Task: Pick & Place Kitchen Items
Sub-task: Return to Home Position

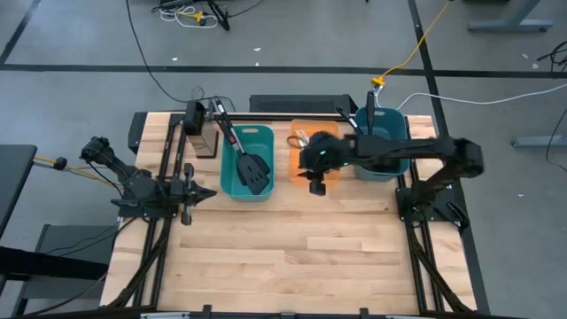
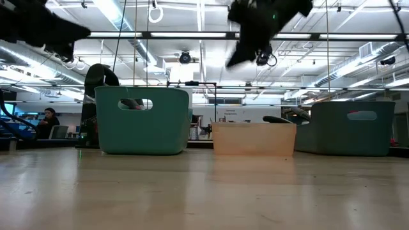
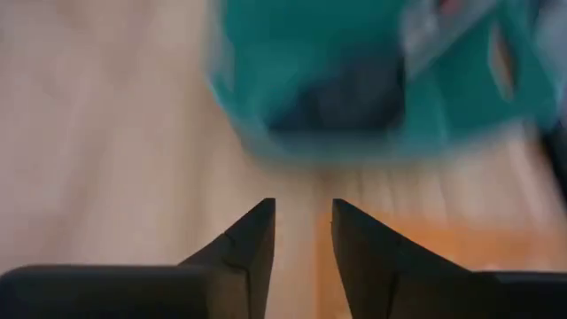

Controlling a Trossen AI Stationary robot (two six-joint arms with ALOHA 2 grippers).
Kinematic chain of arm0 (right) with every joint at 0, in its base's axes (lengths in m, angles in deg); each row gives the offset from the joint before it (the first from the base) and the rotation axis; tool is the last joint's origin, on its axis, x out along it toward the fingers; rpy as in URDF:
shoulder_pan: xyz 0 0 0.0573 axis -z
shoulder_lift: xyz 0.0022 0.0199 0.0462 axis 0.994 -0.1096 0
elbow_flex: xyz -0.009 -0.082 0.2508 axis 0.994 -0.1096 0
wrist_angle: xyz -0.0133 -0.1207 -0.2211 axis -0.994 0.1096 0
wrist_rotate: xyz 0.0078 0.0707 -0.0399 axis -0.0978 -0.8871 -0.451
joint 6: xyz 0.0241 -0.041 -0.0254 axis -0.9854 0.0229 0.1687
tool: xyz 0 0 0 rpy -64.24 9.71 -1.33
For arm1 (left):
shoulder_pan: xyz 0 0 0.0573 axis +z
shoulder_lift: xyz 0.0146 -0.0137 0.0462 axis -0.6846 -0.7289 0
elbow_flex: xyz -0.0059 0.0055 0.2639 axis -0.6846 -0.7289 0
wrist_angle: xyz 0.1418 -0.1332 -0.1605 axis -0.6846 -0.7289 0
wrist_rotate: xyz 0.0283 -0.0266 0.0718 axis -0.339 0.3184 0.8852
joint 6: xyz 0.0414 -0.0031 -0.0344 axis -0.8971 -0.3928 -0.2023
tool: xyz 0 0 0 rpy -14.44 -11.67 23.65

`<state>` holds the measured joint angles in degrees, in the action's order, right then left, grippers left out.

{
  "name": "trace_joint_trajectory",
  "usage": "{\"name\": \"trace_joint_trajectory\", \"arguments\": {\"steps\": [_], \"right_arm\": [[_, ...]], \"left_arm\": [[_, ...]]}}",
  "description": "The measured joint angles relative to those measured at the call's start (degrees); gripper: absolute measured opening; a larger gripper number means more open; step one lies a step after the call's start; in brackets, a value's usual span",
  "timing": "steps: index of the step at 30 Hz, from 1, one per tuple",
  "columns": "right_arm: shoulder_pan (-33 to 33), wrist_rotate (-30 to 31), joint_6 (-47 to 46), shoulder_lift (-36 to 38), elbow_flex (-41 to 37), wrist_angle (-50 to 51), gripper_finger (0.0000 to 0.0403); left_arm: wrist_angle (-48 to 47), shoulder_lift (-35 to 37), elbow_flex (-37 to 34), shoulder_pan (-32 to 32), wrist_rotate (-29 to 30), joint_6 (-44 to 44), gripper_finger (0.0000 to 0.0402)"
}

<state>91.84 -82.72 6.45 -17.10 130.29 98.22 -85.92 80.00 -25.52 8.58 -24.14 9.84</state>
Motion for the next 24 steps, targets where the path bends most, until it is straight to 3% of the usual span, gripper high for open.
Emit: {"name": "trace_joint_trajectory", "arguments": {"steps": [5, 10, 16, 19, 21, 24], "right_arm": [[-0.2, -8.7, 1.6, 11.5, -4.0, -10.4, 0.0082], [-0.2, -14.5, 0.9, 24.1, -14.6, -22.0, 0.0016], [-0.1, -16.5, -4.3, 35.5, -29.2, -35.0, 0.0015], [-0.1, -14.6, -7.0, 39.6, -36.7, -42.0, 0.0008], [0.0, -13.7, -9.0, 42.4, -41.6, -46.7, 0.0005], [0.0, -12.8, -11.9, 47.3, -47.8, -50.7, 0.0007]], "left_arm": [[8.4, -1.8, 0.0, 1.3, 1.7, -11.9, 0.0006], [8.1, 0.4, 0.0, 6.6, 3.5, -17.7, 0.0004], [5.8, 0.4, 0.0, 19.4, -7.8, -14.0, 0.0002], [3.8, 0.5, -0.5, 25.1, -14.8, -9.6, 0.0002], [3.7, 1.5, -1.1, 27.5, -20.0, -7.6, 0.0002], [0.4, 5.3, -1.4, 27.9, -21.3, -5.6, 0.0001]]}}
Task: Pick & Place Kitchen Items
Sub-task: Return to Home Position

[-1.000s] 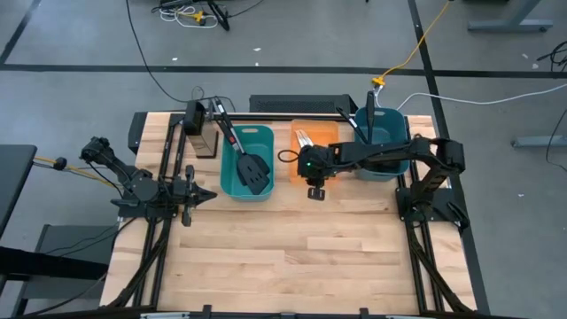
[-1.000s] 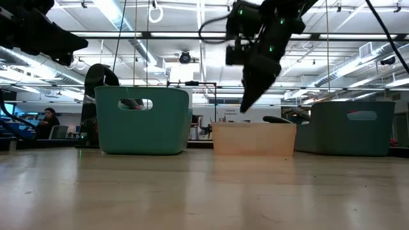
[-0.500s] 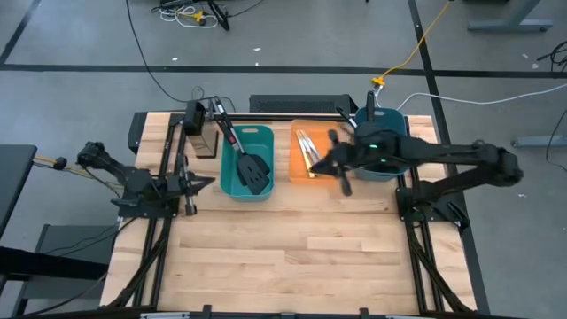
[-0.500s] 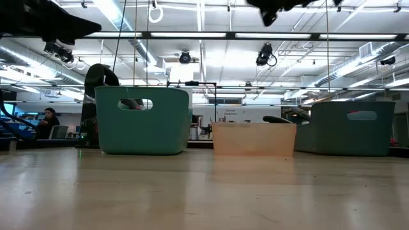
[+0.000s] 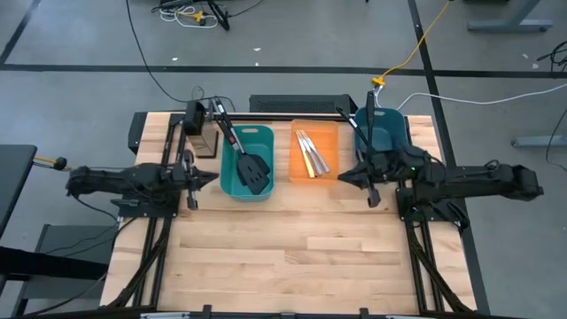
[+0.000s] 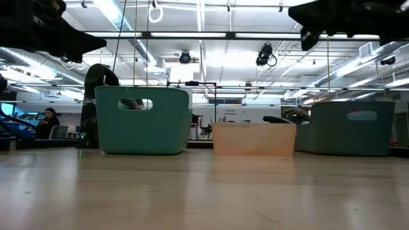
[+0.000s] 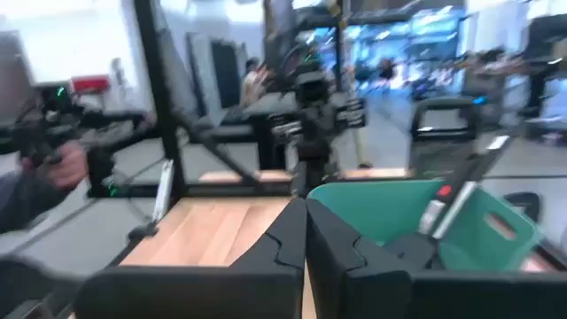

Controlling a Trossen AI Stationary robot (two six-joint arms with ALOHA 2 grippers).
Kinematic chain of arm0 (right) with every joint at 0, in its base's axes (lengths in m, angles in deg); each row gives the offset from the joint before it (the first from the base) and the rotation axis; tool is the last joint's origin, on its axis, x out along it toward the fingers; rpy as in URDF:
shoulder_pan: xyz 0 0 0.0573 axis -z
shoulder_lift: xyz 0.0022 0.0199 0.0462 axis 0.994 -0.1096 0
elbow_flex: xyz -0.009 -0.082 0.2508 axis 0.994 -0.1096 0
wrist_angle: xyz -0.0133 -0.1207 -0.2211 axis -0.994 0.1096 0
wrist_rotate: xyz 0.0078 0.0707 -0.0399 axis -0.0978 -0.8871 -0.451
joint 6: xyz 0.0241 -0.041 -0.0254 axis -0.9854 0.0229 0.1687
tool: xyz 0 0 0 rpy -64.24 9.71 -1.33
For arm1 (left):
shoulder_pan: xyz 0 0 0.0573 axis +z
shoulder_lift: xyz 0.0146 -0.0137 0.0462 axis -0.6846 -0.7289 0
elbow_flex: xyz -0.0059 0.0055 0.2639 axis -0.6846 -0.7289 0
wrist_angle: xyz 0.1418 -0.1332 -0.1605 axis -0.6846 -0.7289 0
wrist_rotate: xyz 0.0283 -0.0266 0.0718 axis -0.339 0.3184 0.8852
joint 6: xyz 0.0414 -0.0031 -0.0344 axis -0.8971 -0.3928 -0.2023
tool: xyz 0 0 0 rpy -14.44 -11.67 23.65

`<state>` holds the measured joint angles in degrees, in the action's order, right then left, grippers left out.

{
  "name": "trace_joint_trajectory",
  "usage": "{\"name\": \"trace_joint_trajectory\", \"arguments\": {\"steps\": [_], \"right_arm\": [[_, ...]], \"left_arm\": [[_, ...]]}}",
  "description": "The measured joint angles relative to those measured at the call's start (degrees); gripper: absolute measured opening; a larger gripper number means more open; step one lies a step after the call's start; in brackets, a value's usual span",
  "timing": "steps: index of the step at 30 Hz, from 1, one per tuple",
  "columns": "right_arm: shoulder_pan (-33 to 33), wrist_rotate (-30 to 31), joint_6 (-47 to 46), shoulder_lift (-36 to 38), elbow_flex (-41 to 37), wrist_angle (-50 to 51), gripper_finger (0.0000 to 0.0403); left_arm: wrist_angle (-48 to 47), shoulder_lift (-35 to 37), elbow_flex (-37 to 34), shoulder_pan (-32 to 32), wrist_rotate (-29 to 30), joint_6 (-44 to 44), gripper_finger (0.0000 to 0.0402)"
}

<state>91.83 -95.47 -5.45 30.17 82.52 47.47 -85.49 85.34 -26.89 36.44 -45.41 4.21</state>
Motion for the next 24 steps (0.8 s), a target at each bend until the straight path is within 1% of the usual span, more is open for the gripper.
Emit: {"name": "trace_joint_trajectory", "arguments": {"steps": [2, 5, 6, 9, 11, 16, 22, 24], "right_arm": [[-0.3, 2.5, -1.8, 3.4, -3.0, -1.3, 0.0007], [-1.9, 5.6, -3.0, 8.1, -6.6, -1.2, 0.0004], [-2.7, 6.8, -3.0, 9.6, -7.6, -1.2, 0.0004], [-4.8, 10.7, -2.7, 13.6, -10.0, -0.6, 0.0004], [-5.8, 11.7, -1.8, 15.7, -11.6, -0.6, 0.0004], [-6.8, 13.4, -0.2, 22.5, -15.6, -1.0, 0.0003], [-6.8, 14.0, -1.4, 28.6, -20.6, -1.1, 0.0002], [-6.8, 15.3, -1.8, 29.6, -21.0, 1.8, 0.0002]], "left_arm": [[-1.6, 2.8, 0.0, -0.7, 0.0, 0.3, 0.0001], [-2.9, 2.8, 0.3, -2.7, -0.1, 0.7, 0.0001], [-1.8, 2.7, 0.4, -3.3, -0.1, 0.5, 0.0001], [0.7, 2.5, -0.7, -5.2, 2.8, -1.1, 0.0001], [1.0, 2.8, -1.3, -6.0, 3.9, -1.7, 0.0001], [1.4, 2.8, -2.5, -6.7, 3.9, -2.1, 0.0001], [1.6, 2.8, -4.7, -6.7, 4.5, -0.8, 0.0000], [2.2, 2.8, -5.3, -6.7, 4.3, -0.1, 0.0000]]}}
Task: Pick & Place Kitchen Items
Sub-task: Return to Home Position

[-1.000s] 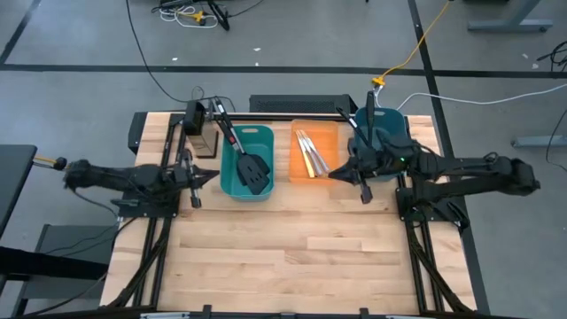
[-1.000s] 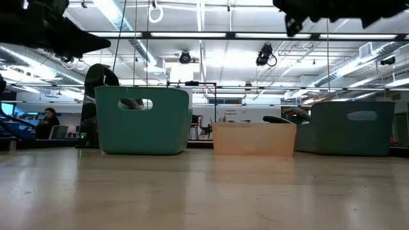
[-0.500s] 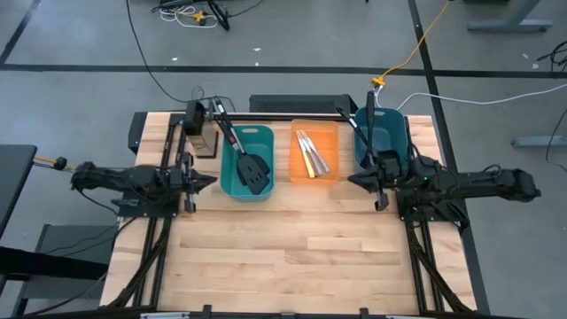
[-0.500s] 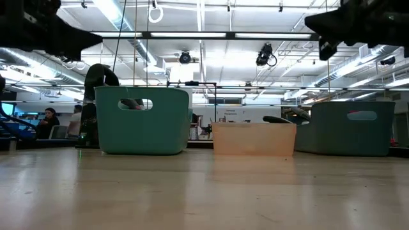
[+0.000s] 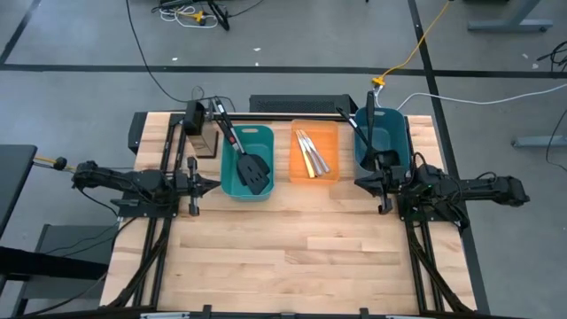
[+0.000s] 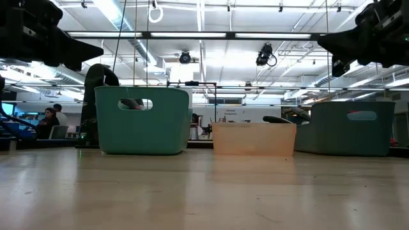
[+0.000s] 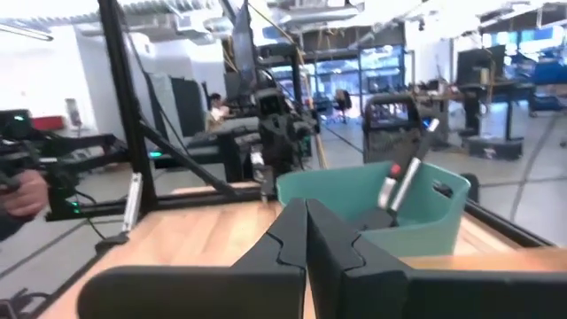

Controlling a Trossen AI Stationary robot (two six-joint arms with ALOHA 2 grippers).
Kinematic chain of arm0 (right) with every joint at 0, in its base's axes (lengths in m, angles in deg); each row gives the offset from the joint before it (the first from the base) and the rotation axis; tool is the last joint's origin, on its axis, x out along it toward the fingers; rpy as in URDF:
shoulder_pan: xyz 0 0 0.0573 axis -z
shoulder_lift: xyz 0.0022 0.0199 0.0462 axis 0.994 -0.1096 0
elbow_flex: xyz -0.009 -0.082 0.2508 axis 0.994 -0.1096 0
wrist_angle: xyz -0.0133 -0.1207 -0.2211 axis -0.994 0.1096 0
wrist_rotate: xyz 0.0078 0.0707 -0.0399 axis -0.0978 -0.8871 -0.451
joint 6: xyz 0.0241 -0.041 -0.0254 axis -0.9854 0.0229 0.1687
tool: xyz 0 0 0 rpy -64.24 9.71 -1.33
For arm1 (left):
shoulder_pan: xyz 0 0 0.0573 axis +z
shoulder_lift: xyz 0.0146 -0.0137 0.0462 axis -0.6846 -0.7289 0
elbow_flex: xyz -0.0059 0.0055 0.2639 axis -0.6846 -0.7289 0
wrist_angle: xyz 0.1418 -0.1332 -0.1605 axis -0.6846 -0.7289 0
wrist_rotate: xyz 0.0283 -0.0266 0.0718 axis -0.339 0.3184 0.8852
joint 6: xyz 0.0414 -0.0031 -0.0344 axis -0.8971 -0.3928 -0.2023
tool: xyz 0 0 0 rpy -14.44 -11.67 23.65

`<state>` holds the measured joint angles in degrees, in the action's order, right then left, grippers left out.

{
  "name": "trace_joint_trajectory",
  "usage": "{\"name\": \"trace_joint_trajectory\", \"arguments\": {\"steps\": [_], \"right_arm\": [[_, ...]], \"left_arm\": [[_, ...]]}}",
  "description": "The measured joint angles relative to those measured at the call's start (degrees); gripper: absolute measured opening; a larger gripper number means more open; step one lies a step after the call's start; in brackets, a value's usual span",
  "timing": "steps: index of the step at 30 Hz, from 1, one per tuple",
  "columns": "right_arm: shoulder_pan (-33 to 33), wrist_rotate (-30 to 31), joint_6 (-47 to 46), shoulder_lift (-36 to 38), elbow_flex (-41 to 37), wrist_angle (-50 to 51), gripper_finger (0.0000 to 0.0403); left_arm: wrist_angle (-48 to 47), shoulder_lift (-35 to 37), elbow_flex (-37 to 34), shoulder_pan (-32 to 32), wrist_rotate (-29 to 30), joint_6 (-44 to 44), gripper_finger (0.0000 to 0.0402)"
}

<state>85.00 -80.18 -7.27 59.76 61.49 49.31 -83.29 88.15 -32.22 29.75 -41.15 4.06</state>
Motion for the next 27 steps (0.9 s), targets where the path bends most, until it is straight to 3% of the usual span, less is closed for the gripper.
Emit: {"name": "trace_joint_trajectory", "arguments": {"steps": [12, 17, 27], "right_arm": [[0.0, -0.1, -1.1, 0.2, 0.1, 1.9, 0.0016], [0.0, -3.9, 0.8, 0.2, 0.1, 1.9, 0.0018], [0.0, -2.8, 0.3, 0.2, 0.2, 0.2, 0.0020]], "left_arm": [[0.2, 0.0, -0.1, 0.0, -1.7, 1.0, 0.0002], [0.2, 0.0, -0.1, 0.0, -2.4, 1.8, 0.0014], [0.2, -0.3, -0.1, 0.0, -2.3, 6.6, 0.0011]]}}
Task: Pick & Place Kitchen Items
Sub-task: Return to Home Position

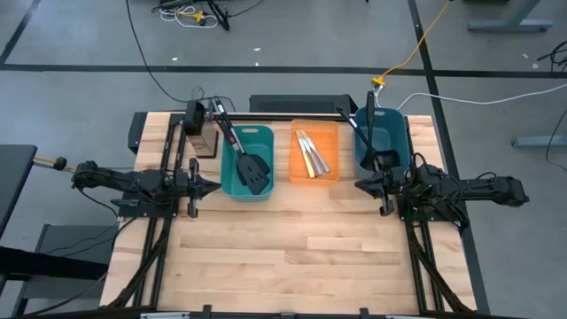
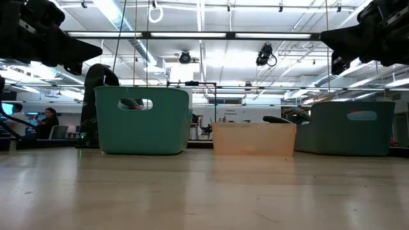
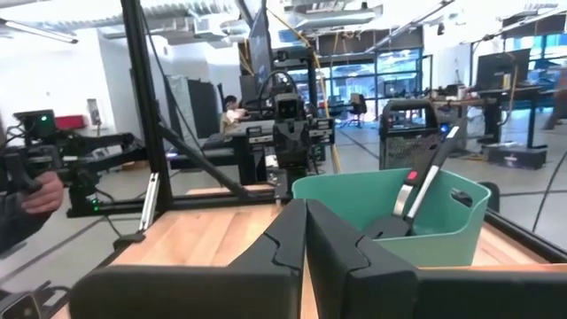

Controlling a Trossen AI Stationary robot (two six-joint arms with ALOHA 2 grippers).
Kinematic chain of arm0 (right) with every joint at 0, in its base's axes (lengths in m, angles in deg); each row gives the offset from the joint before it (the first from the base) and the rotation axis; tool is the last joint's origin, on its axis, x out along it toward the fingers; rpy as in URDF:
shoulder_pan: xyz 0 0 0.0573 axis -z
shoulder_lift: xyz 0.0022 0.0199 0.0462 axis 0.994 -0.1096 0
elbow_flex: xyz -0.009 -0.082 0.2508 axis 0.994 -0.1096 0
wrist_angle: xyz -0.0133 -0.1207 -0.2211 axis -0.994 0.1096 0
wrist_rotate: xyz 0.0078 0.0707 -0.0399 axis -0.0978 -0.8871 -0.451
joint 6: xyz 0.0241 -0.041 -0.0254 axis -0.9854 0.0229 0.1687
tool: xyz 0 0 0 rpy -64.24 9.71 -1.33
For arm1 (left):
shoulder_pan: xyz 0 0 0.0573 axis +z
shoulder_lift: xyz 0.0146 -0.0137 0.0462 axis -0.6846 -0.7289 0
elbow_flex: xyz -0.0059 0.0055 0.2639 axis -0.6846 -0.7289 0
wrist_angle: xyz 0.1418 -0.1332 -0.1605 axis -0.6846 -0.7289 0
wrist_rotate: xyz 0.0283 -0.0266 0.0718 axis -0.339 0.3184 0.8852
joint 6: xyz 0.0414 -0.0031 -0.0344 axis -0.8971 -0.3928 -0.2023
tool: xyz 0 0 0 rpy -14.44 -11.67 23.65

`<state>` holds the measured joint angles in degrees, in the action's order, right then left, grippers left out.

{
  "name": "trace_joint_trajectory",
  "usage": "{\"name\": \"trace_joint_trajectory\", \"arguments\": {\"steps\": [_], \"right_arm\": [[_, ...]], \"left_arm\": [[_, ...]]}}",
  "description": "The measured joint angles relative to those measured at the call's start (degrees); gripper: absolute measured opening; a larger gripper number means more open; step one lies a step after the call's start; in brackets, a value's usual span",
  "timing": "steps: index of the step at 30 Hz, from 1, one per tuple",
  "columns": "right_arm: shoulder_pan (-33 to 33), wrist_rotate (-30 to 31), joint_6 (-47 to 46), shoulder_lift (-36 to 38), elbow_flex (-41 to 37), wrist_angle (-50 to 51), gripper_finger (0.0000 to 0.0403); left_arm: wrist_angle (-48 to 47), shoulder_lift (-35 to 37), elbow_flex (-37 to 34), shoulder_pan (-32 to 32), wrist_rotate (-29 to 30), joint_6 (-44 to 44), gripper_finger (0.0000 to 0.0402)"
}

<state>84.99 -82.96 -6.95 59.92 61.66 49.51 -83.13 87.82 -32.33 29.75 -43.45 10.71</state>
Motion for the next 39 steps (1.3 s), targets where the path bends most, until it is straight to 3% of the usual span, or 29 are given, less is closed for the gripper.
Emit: {"name": "trace_joint_trajectory", "arguments": {"steps": [39], "right_arm": [[0.0, 0.4, 0.0, 0.0, 0.0, 0.3, 0.0020]], "left_arm": [[-0.1, 0.0, 0.0, 0.0, 0.2, 0.0, 0.0013]]}}
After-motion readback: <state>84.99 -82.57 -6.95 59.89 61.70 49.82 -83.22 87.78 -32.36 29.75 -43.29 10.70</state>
